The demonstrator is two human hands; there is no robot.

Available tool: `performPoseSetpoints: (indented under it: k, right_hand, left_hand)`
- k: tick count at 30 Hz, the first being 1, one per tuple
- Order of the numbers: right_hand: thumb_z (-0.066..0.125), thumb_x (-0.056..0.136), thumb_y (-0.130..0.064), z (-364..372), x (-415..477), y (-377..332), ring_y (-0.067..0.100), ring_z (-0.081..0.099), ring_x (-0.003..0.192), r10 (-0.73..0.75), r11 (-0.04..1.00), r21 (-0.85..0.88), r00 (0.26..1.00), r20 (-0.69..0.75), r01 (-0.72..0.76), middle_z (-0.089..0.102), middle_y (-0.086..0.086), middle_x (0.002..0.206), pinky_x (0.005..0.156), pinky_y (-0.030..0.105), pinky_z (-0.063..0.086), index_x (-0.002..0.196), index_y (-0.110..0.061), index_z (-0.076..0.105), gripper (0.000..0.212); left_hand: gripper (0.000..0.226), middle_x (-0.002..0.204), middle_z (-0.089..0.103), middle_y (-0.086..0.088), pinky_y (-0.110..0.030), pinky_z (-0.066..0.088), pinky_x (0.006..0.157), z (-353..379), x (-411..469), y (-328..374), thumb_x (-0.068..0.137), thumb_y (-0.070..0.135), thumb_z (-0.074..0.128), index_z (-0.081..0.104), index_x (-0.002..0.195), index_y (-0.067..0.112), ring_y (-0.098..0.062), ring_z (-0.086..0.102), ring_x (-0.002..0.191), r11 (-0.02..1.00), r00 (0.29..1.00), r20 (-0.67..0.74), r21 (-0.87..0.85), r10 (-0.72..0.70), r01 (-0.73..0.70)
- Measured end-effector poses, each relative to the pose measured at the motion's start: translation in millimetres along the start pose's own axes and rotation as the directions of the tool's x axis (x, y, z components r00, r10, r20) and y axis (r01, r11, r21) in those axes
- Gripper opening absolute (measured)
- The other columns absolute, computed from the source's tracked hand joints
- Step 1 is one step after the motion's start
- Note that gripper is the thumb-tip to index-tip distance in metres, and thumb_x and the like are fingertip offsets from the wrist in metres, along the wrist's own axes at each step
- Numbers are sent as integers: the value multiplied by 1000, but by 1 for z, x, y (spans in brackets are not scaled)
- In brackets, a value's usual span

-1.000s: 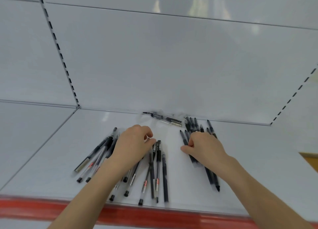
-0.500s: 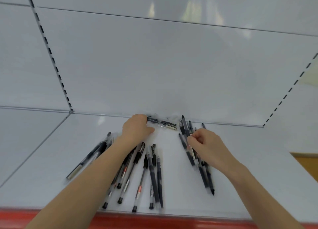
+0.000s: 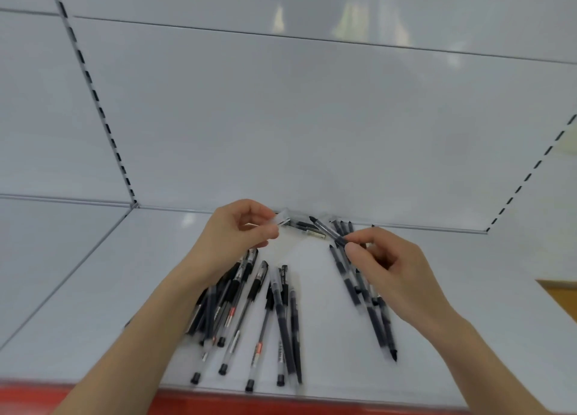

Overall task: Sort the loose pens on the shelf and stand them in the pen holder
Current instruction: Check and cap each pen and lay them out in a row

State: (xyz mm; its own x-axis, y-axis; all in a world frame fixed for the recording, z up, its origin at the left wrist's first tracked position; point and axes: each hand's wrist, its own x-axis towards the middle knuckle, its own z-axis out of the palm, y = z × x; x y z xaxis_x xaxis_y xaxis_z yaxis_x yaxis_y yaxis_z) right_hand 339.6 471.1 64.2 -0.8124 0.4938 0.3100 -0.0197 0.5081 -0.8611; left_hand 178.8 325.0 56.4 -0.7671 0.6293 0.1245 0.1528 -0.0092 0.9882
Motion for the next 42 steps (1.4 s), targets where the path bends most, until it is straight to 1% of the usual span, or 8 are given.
performPoseSetpoints:
  k: [11, 15, 21, 26, 32, 36, 39, 42]
  right_hand:
    - [63, 83, -17, 10, -4, -16, 12, 37, 48, -78, 996, -27, 993, 88, 81, 42, 15, 51, 49, 15, 32, 77, -28, 67, 14]
    - [60, 84, -16, 8, -7, -15, 6, 40, 44, -38, 999, -30, 986, 160, 44, 43, -1, 43, 49, 11, 35, 79, -22, 67, 10]
    - [52, 90, -23, 14, -14, -16, 4, 49, 46, 48, 998, -50, 948, 316, -34, 64, -4, 55, 51, 12, 40, 85, -25, 59, 9]
    - [50, 92, -25, 22, -19, -17, 4, 44, 42, 46, 999, 0, 969, 242, -47, 60, -2, 50, 46, 14, 35, 80, -23, 54, 13]
    - [49, 92, -19, 26, -28, -9, 5, 39, 39, 21, 998, 53, 982, 185, -31, 53, -1, 43, 45, 17, 32, 77, -16, 52, 16]
    - [49, 92, -20, 18, -22, -9, 6, 43, 39, 83, 996, 22, 965, 249, -91, 58, 0, 46, 43, 18, 36, 76, -17, 53, 17]
    - [51, 92, -24, 6, -10, -2, 6, 53, 47, 157, 985, -113, 935, 319, -127, 67, 1, 60, 48, 17, 41, 78, -15, 57, 18]
    - [55, 90, -25, -4, 5, 17, 1, 53, 51, 172, 960, -253, 965, 196, -120, 64, -3, 62, 52, 8, 39, 74, -14, 60, 20]
  left_hand:
    - [17, 72, 65, -2, -21, 56, 68, -6, -26, 15, 77, -5, 65, 64, 78, 12, -15, 67, 70, 994, 999, -17, -107, 33, -34]
    - [14, 62, 65, 5, -18, 56, 66, -5, -25, 16, 76, -1, 65, 66, 80, 13, -9, 66, 63, 978, 999, -26, -208, 25, -30]
    - [24, 67, 69, -7, -21, 54, 61, 7, -23, 19, 67, 8, 67, 65, 90, 14, -17, 67, 72, 926, 999, -35, -375, 19, -31]
    - [7, 67, 69, -6, -22, 55, 59, 21, -27, 16, 77, 7, 65, 66, 82, 12, -21, 66, 68, 906, 997, -83, -420, 4, -38]
    - [9, 71, 69, -9, -29, 58, 68, 33, -31, 12, 81, 3, 63, 64, 81, 12, -31, 64, 76, 911, 994, -108, -407, 21, -64]
    - [8, 66, 68, -7, -25, 57, 63, 36, -29, 8, 81, 3, 64, 64, 79, 11, -21, 65, 66, 920, 995, -99, -393, -27, -14]
    - [4, 58, 67, -4, -23, 57, 59, 38, -25, 1, 81, 3, 65, 64, 80, 7, -13, 63, 55, 932, 987, -128, -359, -97, 45]
    - [3, 54, 66, 0, -23, 56, 57, 36, -23, -7, 81, 6, 66, 66, 80, 8, -10, 62, 50, 975, 985, -148, -214, -91, 58]
